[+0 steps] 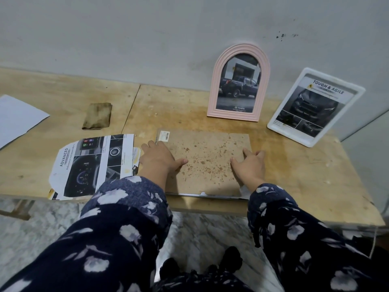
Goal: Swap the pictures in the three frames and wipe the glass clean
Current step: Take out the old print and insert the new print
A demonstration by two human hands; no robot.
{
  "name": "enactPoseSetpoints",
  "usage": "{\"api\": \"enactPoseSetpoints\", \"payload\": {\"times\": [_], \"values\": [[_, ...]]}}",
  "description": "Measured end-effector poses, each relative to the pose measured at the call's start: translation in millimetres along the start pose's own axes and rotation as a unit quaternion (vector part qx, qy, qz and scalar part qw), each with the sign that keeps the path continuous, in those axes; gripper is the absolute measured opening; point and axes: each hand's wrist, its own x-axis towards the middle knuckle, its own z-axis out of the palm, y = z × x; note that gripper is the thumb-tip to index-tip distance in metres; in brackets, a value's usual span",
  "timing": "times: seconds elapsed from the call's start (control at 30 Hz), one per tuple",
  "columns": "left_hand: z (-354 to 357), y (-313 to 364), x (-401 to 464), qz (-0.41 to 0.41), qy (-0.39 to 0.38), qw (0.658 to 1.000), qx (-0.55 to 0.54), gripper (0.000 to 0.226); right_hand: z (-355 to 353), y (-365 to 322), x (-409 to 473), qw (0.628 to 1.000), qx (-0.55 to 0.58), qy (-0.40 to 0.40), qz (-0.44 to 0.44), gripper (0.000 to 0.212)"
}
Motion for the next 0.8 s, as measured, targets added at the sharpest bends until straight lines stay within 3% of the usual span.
{"api": "enactPoseSetpoints", "payload": {"times": [0.2, 0.3, 0.5, 0.8], "values": [[1.2, 5.6, -0.6, -0.004, -0.004, 1.000, 0.026, 0.109, -0.8, -1.1, -3.9, 0.998, -0.002, 0.029, 0.062, 0.049], [0.5, 6.0, -1.0, -0.013, -0.012, 1.000, 0.013, 0.110, -1.6, 8.5, -0.8, 0.999, -0.010, 0.016, 0.026, 0.046], [-0.1, 10.5, -1.3, -0.022, -0.010, 1.000, 0.011, 0.110, 4.0, 24.7, -4.9, 0.983, -0.156, 0.014, -0.096, 0.050], [1.7, 10.2, -1.4, -0.026, -0.003, 1.000, 0.000, 0.114, 12.2, 45.0, -2.9, 0.983, -0.128, -0.063, -0.112, 0.068]]}}
